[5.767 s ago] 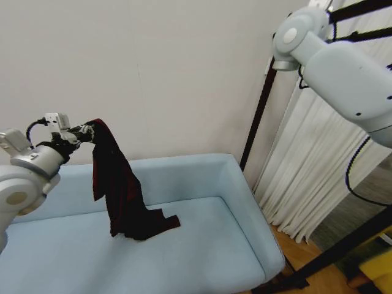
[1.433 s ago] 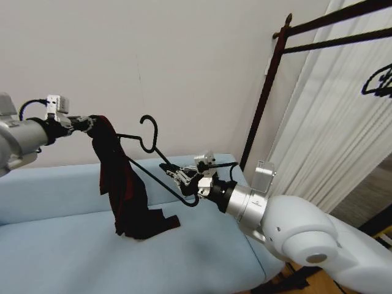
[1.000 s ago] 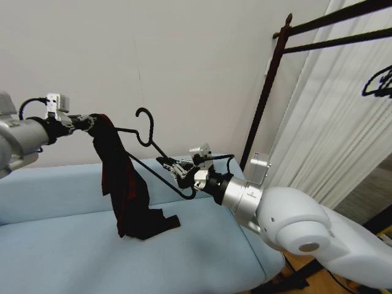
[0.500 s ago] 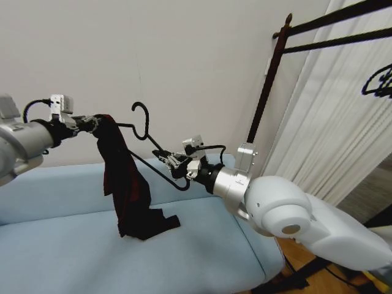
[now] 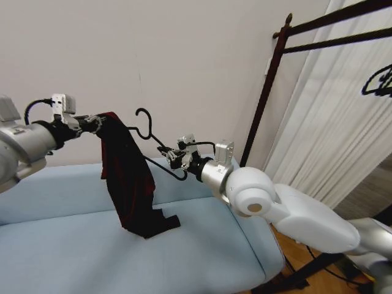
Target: Pick up the clothes from the sofa and hang them on the clothes hanger.
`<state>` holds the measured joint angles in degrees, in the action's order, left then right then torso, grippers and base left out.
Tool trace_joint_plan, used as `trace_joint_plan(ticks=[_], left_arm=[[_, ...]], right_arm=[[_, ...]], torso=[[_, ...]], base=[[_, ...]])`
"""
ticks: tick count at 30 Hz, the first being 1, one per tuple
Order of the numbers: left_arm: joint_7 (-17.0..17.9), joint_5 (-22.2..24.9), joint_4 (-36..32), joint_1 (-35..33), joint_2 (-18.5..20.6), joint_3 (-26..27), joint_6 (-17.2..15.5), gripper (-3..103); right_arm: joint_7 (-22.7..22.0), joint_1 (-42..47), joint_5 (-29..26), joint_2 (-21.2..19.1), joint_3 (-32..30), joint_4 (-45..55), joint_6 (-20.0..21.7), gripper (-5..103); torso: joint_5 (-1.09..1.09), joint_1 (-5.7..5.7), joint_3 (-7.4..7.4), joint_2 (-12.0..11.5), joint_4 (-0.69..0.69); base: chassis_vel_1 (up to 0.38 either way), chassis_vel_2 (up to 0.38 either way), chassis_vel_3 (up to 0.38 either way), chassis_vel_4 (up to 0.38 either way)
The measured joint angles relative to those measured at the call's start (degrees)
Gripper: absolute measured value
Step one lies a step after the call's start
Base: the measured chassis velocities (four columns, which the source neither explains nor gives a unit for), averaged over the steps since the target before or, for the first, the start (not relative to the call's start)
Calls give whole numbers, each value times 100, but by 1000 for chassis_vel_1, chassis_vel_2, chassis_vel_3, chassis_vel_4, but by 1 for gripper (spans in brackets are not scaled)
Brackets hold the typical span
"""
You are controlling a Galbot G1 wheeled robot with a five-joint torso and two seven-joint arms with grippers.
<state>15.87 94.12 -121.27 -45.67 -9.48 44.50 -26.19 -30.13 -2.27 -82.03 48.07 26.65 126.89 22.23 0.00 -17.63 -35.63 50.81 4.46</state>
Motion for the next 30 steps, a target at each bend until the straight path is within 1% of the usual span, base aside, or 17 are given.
trace_joint_plan(ticks=[4,7,9,12,13,15,17,21,27,30], left_arm=[[0,-108,132,-95,-113,64,12,0],[0,-135,102,-164,-195,98,15,0],[-2,-156,5,-189,-264,97,18,0],[-3,-166,-46,-188,-291,81,20,0],[-5,-173,-83,-181,-304,64,21,0],[-10,-176,-121,-178,-303,63,23,0],[-12,-175,-133,-178,-299,66,24,0],[-34,-166,-152,-179,-257,104,24,0],[-108,-170,-122,-160,-232,112,24,0],[-106,-177,-226,-158,-261,110,24,0]], right_arm=[[54,-93,-19,-159,-116,10,4,1],[69,-240,-97,-145,-179,-4,4,1],[52,-333,-144,-2,-165,-32,4,1],[20,-358,-150,102,-119,-38,-3,1],[-26,-388,-153,255,-48,-46,-16,1],[-43,-444,-151,421,30,-83,-34,1],[-46,-474,-147,492,61,-104,-44,1],[-46,-608,-140,794,122,-225,-78,1],[73,-668,-139,886,189,-246,-83,1],[95,-623,-41,974,218,-461,-99,1]], torso=[[0,0,0,0,1],[-1,0,0,0,1],[0,0,0,0,1],[0,0,0,0,-1],[-1,0,0,0,-1],[-1,0,0,0,-1],[-1,0,0,0,-1],[-1,0,0,0,-1],[-1,1,0,0,0],[-1,0,0,1,0]], base=[[0,0,0,0],[0,0,0,0],[0,0,0,0],[0,0,0,0],[0,0,0,0],[0,0,0,0],[0,0,0,0],[0,0,0,0],[0,0,0,0],[0,0,0,0]])
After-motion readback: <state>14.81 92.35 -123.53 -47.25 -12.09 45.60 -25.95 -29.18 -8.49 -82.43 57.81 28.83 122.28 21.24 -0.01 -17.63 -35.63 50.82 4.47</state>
